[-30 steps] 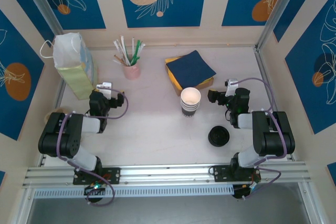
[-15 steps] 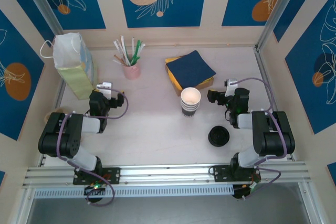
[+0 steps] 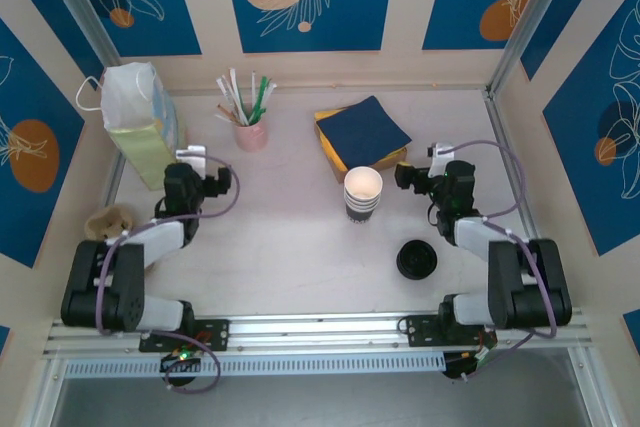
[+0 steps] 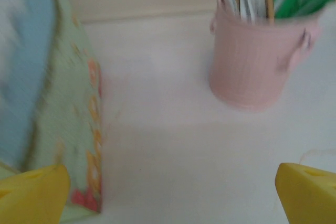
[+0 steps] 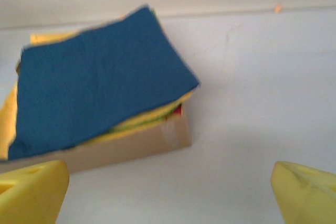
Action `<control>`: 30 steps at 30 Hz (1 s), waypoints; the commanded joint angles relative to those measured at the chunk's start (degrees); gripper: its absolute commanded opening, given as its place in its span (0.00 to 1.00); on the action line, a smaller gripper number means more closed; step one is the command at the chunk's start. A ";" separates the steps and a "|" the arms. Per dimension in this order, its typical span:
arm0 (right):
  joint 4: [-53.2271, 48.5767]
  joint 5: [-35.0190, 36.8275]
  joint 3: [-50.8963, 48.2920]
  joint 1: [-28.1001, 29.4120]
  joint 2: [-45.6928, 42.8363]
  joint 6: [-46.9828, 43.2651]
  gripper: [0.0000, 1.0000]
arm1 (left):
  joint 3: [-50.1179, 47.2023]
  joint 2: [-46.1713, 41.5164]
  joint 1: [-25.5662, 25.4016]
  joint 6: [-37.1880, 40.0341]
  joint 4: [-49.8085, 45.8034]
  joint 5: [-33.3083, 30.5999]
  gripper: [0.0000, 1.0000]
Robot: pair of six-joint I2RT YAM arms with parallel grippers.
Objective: Pack the takeout coffee
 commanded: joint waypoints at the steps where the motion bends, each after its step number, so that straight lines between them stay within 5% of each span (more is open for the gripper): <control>1: -10.13 4.97 2.91 -0.59 -6.30 6.66 0.99 | 7.75 -5.87 0.69 -9.26 -18.99 -4.46 1.00; 4: -22.63 6.11 7.98 -2.20 -11.74 15.62 0.99 | 14.30 -8.76 0.66 -15.88 -31.96 -3.71 1.00; 8: -39.05 10.76 15.28 -3.97 -16.19 29.56 0.99 | 19.62 -11.57 0.81 -22.14 -41.58 4.92 1.00; 19: -53.89 -1.92 25.57 -3.76 -18.62 25.98 0.99 | 21.37 -15.22 0.34 -34.88 -49.73 21.33 1.00; 24: -59.33 -2.53 29.34 0.19 -18.02 21.48 0.99 | 23.74 -17.19 -4.48 -36.05 -58.20 17.17 1.00; 30: -68.38 0.20 35.67 8.43 -14.84 13.81 0.99 | 29.18 -16.36 -16.26 -37.56 -67.06 8.29 1.00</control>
